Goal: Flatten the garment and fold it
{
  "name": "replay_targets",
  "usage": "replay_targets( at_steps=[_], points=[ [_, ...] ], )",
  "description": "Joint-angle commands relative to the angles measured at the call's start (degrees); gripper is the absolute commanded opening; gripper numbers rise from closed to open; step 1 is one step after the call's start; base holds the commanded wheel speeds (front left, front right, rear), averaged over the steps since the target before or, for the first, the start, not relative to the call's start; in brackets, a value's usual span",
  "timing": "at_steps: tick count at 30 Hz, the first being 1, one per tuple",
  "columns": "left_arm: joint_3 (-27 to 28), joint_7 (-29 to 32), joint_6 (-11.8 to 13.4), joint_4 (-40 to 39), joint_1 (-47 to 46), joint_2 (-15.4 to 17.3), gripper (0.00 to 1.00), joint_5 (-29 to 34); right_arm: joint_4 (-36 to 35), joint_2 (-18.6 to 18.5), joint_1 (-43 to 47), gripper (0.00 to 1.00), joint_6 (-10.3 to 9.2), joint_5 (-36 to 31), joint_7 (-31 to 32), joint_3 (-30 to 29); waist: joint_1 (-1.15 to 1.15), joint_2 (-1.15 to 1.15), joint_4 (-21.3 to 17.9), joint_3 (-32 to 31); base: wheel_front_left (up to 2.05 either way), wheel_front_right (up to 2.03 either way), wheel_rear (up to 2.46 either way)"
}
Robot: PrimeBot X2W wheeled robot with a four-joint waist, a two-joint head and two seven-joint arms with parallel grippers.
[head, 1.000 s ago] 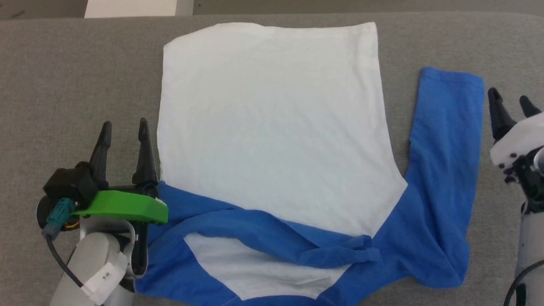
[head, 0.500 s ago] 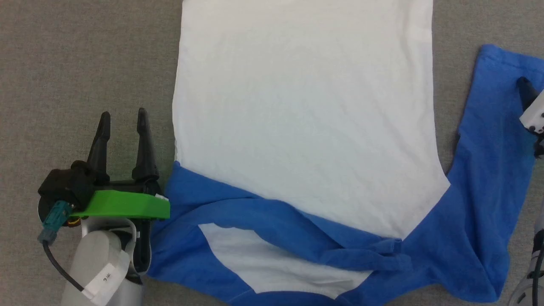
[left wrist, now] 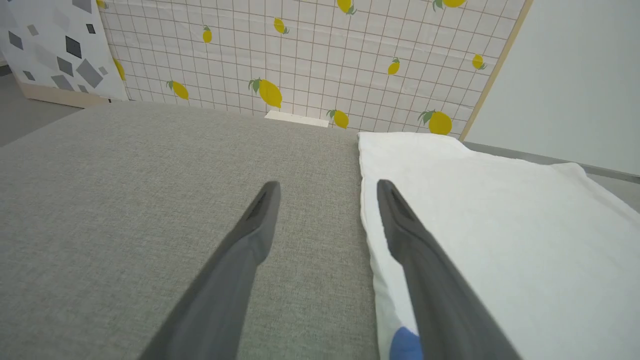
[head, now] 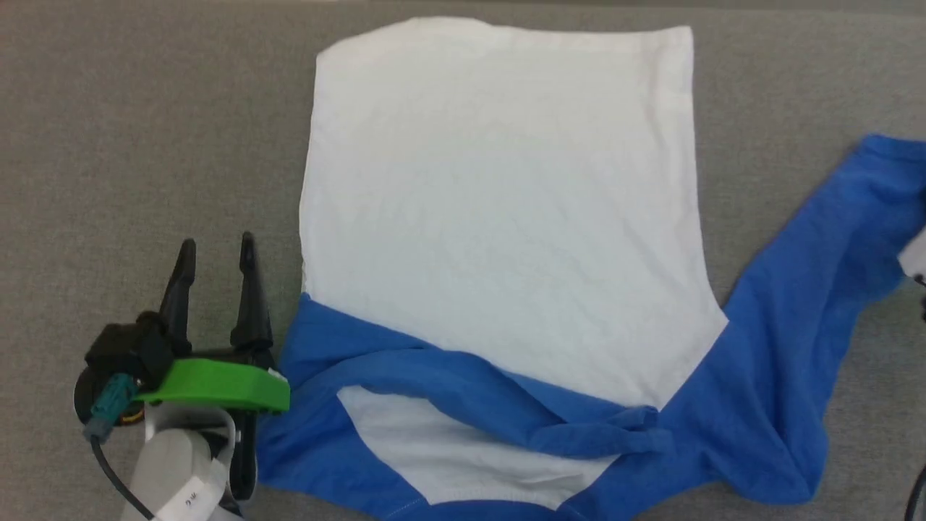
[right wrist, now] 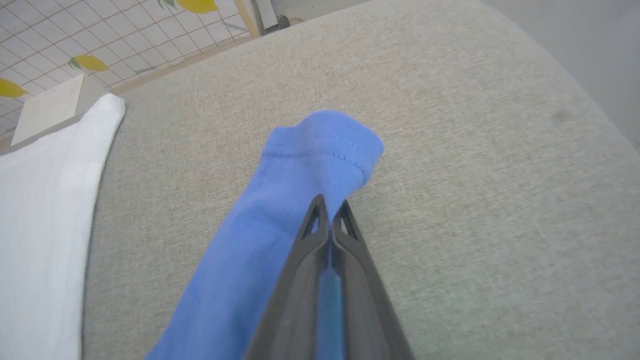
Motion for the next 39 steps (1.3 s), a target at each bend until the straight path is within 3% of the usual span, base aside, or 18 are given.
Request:
replay_targets(
  at_steps=[1,6,14,18,22,31,39],
  points=[
    [0.2,-0.3,-0.4,0.1,1.6,-0.4,1.00,0.9,-1.8,-0.9,2.1,0.00,-0.08,0.2,-1.1,0.2,0.00,0.00,-1.9,-5.1,0.00,0.00,0.00],
    [0.8,-0.3,-0.7,1.0,4.5,-0.6,1.00,1.1,-11.7,-2.3,9.6,0.00,-0.08,0.4,-1.0,0.9,0.00,0.00,-2.9,-9.2,0.00,0.00,0.00],
    [1.1,-0.3,-0.9,1.9,7.8,-0.7,1.00,1.2,-38.6,1.2,22.0,0.00,-0.08,2.3,6.8,3.8,0.00,0.00,-4.2,-13.2,0.00,0.00,0.00],
    [0.8,-0.3,-1.0,2.3,8.0,-0.6,1.00,1.2,-51.5,3.2,25.4,0.00,-0.08,3.3,10.3,7.4,0.00,0.00,-4.1,-13.7,0.00,0.00,0.00],
    [0.0,-0.3,-1.0,2.4,7.8,-0.7,1.00,1.2,-58.2,3.3,26.7,0.00,-0.08,4.5,11.7,13.9,0.00,0.00,-3.5,-13.8,0.00,0.00,0.00],
    [-0.6,-0.3,-1.1,3.5,6.2,-0.3,1.00,1.2,-60.9,2.7,22.8,0.00,-0.08,3.1,13.1,38.0,0.00,0.00,-1.8,-12.9,0.00,0.00,0.00],
    [-2.2,-0.3,-1.1,3.6,4.7,-0.8,1.00,1.4,-48.2,5.2,17.6,0.00,-0.08,3.9,10.2,57.5,0.00,0.00,1.3,-11.2,0.00,0.00,0.00]
  ],
)
